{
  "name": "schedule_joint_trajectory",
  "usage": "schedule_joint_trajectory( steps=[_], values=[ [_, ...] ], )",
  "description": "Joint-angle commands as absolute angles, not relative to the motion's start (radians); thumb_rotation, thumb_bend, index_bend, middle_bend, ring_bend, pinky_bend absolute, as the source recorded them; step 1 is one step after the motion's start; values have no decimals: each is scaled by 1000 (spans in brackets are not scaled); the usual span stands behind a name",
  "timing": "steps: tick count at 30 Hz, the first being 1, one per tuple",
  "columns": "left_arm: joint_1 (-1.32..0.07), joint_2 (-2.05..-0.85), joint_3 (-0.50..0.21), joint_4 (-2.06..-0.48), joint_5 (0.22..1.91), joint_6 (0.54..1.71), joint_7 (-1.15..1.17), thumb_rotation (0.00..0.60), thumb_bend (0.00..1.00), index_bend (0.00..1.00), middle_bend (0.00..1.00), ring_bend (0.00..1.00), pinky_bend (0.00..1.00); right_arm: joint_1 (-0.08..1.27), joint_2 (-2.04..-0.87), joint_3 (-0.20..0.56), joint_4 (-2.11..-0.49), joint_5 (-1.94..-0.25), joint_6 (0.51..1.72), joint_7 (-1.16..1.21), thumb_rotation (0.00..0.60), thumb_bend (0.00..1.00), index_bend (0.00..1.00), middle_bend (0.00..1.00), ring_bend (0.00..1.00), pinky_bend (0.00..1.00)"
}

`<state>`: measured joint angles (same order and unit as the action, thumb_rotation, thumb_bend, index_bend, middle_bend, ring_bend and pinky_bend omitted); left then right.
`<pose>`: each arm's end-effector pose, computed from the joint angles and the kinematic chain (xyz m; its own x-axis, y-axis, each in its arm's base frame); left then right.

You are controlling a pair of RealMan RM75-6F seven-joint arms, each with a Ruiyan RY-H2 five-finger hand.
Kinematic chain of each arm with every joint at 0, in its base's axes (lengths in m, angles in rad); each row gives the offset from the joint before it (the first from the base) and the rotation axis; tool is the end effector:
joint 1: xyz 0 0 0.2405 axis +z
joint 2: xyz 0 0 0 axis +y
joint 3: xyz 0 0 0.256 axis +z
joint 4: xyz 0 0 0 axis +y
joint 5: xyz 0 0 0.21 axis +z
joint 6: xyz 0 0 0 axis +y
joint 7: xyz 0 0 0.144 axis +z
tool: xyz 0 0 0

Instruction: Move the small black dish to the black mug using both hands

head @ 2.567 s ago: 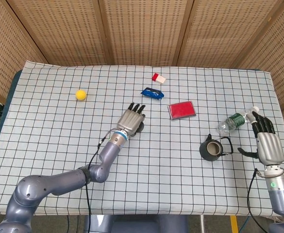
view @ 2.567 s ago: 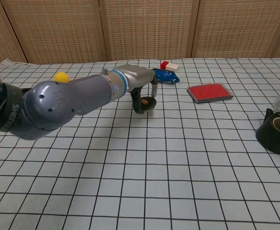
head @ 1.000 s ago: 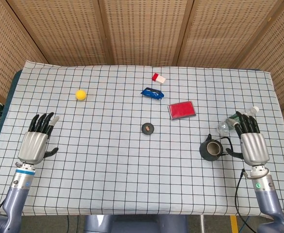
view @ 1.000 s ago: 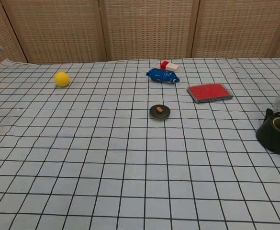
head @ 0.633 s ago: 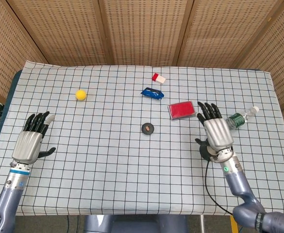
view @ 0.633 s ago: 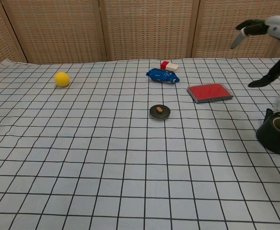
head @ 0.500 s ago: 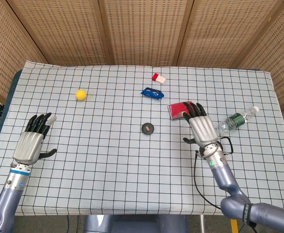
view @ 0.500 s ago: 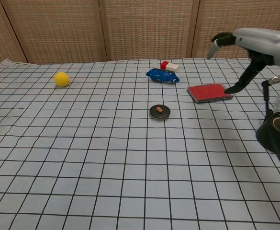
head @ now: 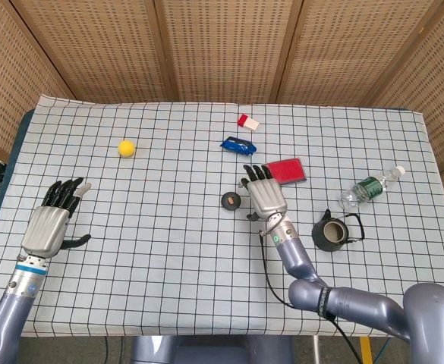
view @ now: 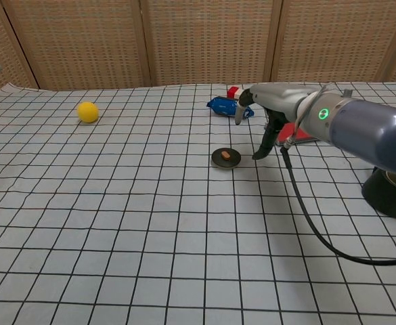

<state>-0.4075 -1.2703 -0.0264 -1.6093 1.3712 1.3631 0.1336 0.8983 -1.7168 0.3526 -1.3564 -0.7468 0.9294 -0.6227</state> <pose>-0.2480 0.2644 0.0956 0.3916 0.0498 0.9188 0.9046 -0.2032 -0.3746 -0.0961 -0.3892 -0.0431 0.4191 -0.2680 0.8675 -0.9009 -0.2419 0.3605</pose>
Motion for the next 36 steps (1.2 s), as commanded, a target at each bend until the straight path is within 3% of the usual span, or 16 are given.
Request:
schedule_joint_trajectory(
  steps=[1, 11, 23, 36],
  values=[
    [-406, -1268, -34, -1608, 1367, 1355, 128, 600, 125, 64, 0, 0, 0, 927, -1744, 352, -1318, -720, 915, -633, 600, 293, 347, 125, 0, 14],
    [-398, -1261, -51, -1610, 1372, 1332, 110, 600, 124, 64, 0, 0, 0, 984, -1803, 340, -1221, -669, 874, -638, 600, 304, 338, 124, 0, 14],
    [-390, -1251, -70, -1611, 1375, 1312, 78, 600, 124, 75, 0, 0, 0, 1038, -1870, 333, -1102, -647, 827, -624, 600, 440, 346, 124, 0, 14],
    [-387, -1244, -78, -1612, 1380, 1284, 58, 600, 123, 79, 0, 0, 0, 1067, -1904, 318, -1033, -619, 809, -646, 600, 444, 324, 111, 0, 5]
  ],
)
